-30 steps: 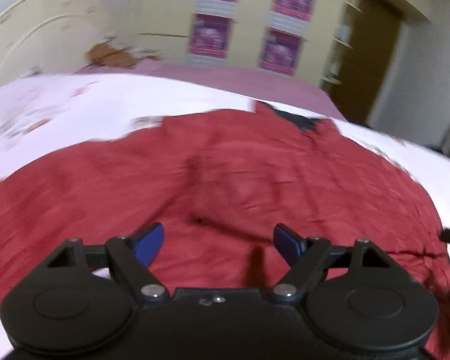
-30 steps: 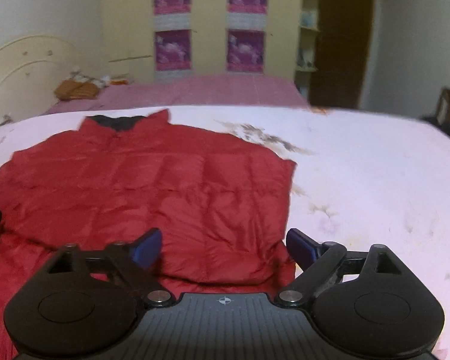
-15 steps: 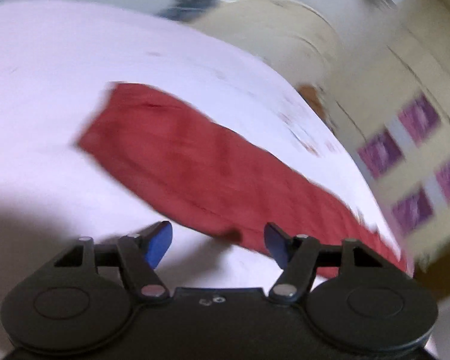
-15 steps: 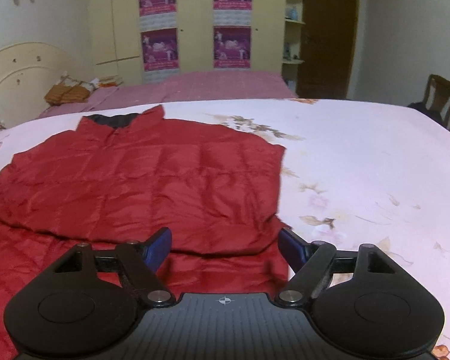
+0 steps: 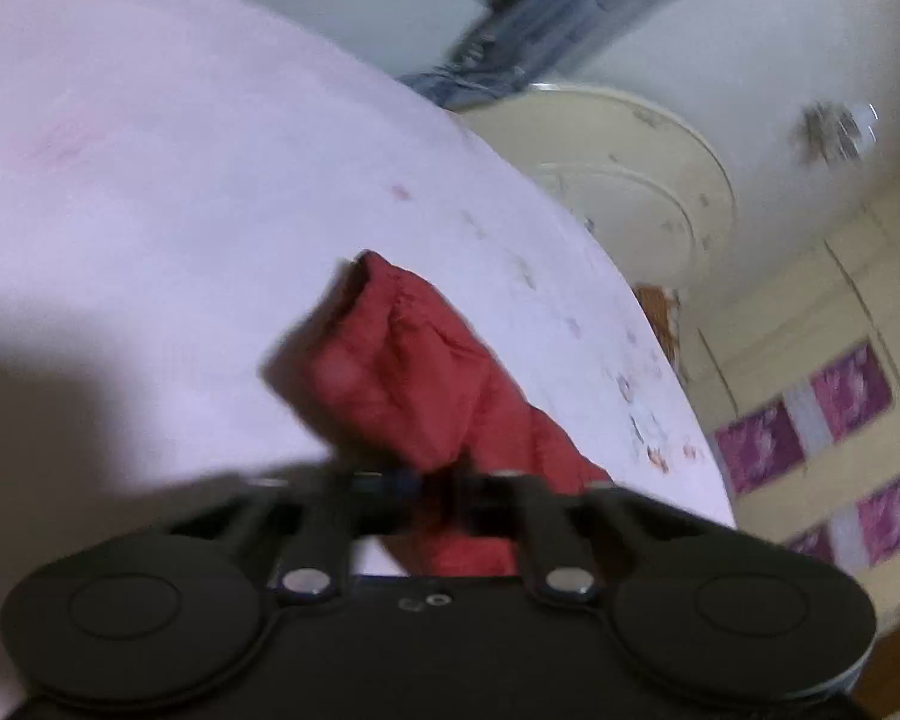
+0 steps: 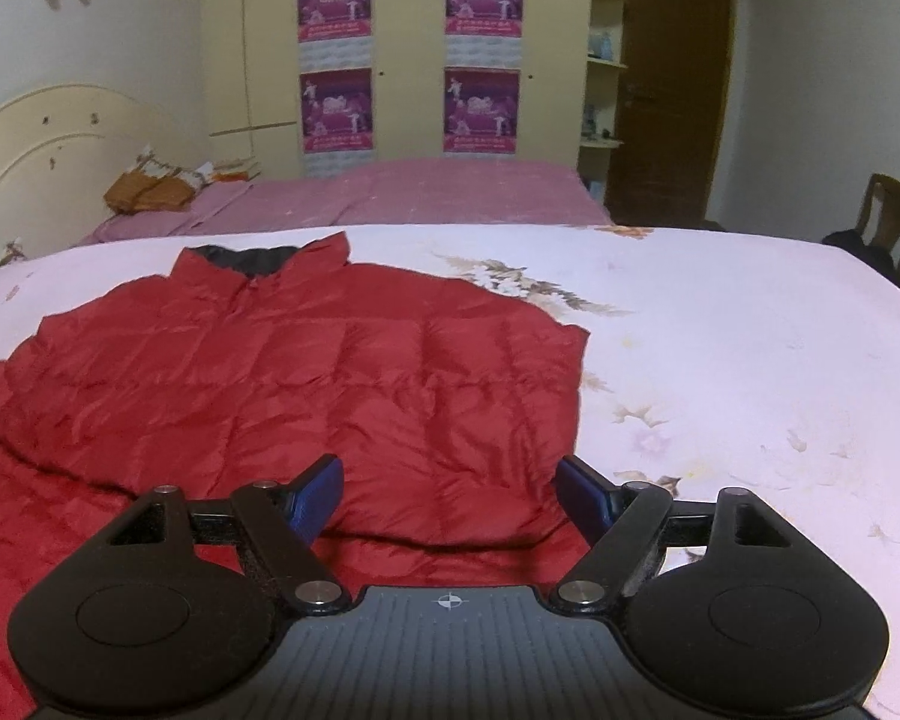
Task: Fold large clothes
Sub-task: 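Grasp the other red sleeve cuff with the left gripper and lift it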
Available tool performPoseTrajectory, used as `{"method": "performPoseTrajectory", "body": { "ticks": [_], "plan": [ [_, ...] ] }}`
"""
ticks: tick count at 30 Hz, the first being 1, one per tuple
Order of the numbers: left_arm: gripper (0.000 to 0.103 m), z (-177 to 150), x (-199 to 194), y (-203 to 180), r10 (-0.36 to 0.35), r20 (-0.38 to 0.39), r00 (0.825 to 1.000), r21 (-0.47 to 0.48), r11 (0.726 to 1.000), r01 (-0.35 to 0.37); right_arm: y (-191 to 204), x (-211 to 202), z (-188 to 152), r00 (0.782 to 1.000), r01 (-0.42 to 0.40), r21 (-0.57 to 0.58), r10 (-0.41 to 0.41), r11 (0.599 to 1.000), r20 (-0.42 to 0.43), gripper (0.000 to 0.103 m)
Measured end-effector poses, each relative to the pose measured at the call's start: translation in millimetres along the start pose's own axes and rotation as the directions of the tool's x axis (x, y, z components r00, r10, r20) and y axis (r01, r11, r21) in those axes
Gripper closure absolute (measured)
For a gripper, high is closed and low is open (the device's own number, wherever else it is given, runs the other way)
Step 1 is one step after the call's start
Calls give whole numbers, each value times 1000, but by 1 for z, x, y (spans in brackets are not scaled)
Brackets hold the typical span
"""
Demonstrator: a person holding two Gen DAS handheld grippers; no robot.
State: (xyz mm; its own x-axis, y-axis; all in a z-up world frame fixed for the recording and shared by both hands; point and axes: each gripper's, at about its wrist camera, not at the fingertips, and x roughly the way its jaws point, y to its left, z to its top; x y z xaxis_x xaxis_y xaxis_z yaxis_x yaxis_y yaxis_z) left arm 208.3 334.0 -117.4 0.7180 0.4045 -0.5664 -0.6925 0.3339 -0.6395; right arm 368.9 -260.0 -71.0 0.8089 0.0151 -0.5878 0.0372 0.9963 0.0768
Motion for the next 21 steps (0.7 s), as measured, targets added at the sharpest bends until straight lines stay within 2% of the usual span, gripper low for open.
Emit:
{"method": "performPoseTrajectory", "body": {
  "ticks": [2,4,7,9,13,15,17,18,21],
  "plan": [
    [96,2,-5,-17,-35,29,999,76,997,33,-4,3,3,1000,12,17,-12,1000,-2,25],
    [97,-2,-13,-44,-105,40,994,170,981,97,-6,6,6,1000,22,27,-21,999,-13,25],
    [97,-22,-17,-95,-202,1,979,325,926,191,-8,7,8,999,44,48,-44,998,-10,25],
    [97,-43,-15,-133,-268,-59,962,407,873,268,-10,8,8,999,48,71,-48,996,-14,25],
    [97,-91,-7,-201,-332,-179,926,539,754,374,-13,6,9,998,60,95,-59,994,-9,25],
    [97,-116,1,-231,-331,-257,908,581,698,419,-15,4,9,998,65,108,-65,992,-9,25],
    [97,-149,4,-257,-301,-316,900,641,631,436,-18,3,9,998,70,125,-69,990,-10,25],
    [97,-167,5,-269,-290,-354,889,663,592,458,-20,3,9,997,72,137,-71,988,-13,25],
    [97,-213,-2,-286,-280,-437,855,690,506,518,-27,3,9,997,76,175,-75,982,-14,25]
  ]
}}
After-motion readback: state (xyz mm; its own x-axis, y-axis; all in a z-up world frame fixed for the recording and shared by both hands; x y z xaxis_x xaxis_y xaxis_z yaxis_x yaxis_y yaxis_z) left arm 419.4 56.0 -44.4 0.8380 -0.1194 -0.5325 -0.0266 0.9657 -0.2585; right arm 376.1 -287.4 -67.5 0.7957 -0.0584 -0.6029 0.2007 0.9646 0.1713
